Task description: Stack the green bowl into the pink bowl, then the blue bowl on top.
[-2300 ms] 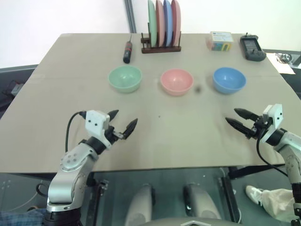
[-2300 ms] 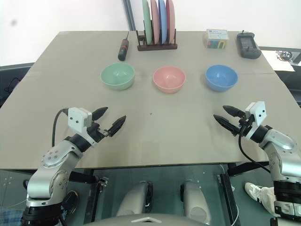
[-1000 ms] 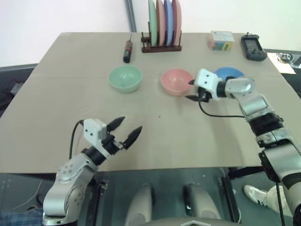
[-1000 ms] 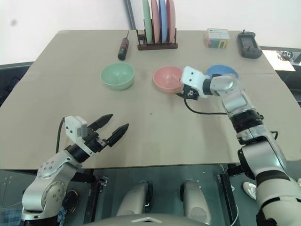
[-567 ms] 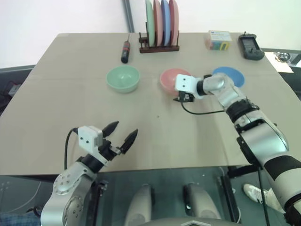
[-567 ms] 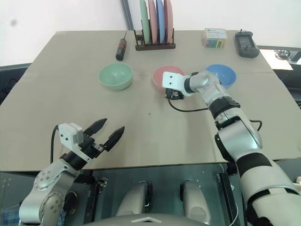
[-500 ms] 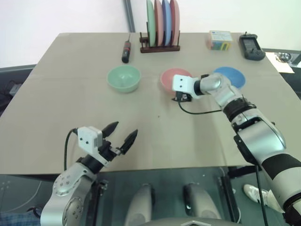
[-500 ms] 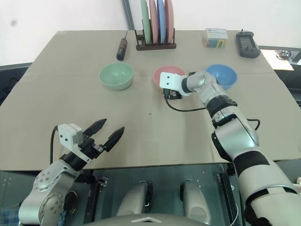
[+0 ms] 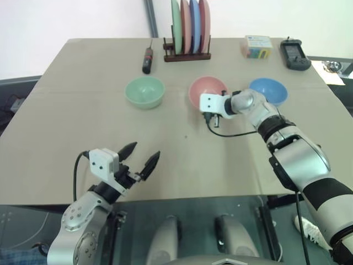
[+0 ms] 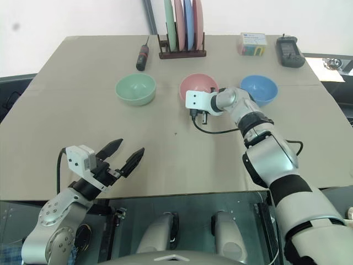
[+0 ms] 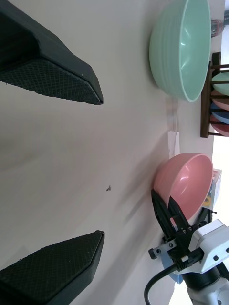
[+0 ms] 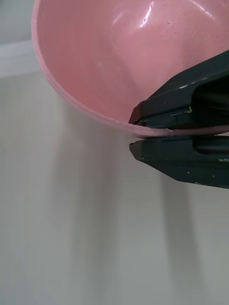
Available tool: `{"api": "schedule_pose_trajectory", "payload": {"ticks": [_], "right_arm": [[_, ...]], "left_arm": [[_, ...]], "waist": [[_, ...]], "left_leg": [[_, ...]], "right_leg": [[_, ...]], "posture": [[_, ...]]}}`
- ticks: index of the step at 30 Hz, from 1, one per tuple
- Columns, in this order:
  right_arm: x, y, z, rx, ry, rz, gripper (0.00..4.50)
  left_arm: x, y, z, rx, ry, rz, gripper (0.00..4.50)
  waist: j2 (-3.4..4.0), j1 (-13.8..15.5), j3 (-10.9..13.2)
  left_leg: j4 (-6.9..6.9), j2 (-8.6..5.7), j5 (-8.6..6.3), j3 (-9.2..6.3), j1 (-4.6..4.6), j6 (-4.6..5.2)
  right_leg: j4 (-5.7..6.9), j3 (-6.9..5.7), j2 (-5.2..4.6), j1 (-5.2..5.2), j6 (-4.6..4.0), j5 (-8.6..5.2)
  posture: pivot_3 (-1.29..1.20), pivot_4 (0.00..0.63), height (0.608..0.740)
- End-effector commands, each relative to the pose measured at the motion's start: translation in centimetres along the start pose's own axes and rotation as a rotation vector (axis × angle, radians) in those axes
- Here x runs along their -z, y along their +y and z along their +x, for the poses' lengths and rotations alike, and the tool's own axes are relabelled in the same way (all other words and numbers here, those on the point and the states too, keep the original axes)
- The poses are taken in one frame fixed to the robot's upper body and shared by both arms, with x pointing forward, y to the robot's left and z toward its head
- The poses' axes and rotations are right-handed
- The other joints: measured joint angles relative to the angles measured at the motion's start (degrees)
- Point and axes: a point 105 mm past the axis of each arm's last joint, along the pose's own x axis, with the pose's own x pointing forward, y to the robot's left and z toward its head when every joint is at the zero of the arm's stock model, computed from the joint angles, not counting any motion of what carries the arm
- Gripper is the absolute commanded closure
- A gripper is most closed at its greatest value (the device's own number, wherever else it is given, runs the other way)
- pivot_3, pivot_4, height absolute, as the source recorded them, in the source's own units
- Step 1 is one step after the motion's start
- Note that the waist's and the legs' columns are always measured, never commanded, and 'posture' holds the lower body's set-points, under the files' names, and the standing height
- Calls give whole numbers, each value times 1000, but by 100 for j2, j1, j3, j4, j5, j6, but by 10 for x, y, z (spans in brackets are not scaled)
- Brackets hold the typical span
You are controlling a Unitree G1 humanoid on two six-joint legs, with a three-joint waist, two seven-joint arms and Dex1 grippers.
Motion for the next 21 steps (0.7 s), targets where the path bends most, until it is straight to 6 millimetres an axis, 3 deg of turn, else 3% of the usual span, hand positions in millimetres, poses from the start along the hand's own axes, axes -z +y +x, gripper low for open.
{"api": "schedule_pose_trajectory", "payload": {"ticks": [1, 8, 12, 13, 14, 18, 21], "right_arm": [[-22, -9, -22, -81, -81, -102, 4469], [-47, 47, -53, -330, -210, -131, 4469], [-56, 62, -63, -358, -231, -110, 4469], [-57, 64, -64, -352, -234, -109, 3743], [-54, 64, -64, -342, -223, -115, 3588], [-51, 62, -67, -317, -207, -113, 1911], [-62, 54, -72, -258, -266, -34, 721]], "left_arm": [[-11, -5, 1, 30, -37, 36, 0], [-10, -5, 9, 72, -29, 37, 0], [-9, -5, 11, 87, -26, 38, 0], [-9, -4, 12, 93, -24, 39, 0], [-9, -4, 13, 99, -22, 40, 0], [-10, -3, 15, 122, -15, 47, 0], [-13, 0, 19, 139, -7, 62, 0]], "waist": [[4, 2, 2], [3, 26, 1], [8, 6, 5], [8, 4, 5], [8, 5, 4], [6, 19, 4], [7, 22, 4]], "left_leg": [[0, 0, 0, 0, -2, 0], [-4, 1, 0, -15, -2, 0], [-2, 0, 0, -12, -1, 0], [-1, 0, 0, -12, 3, 0], [0, 1, 0, -13, 5, 0], [6, 3, 0, -15, 6, 0], [9, 2, 0, -14, 0, 0]], "right_leg": [[-2, 0, 0, 0, 0, 0], [-4, -17, -1, 6, 2, 0], [2, -13, -1, 3, 2, 0], [4, -13, -1, 4, 1, 0], [5, -14, 0, 4, 1, -1], [5, -17, 3, 9, -18, -13], [2, -16, 1, 8, -18, -12]], "posture": [[0, 150, 740], [0, 150, 740], [0, 150, 740], [0, 150, 740], [0, 150, 740], [0, 150, 740], [0, 150, 740]]}}
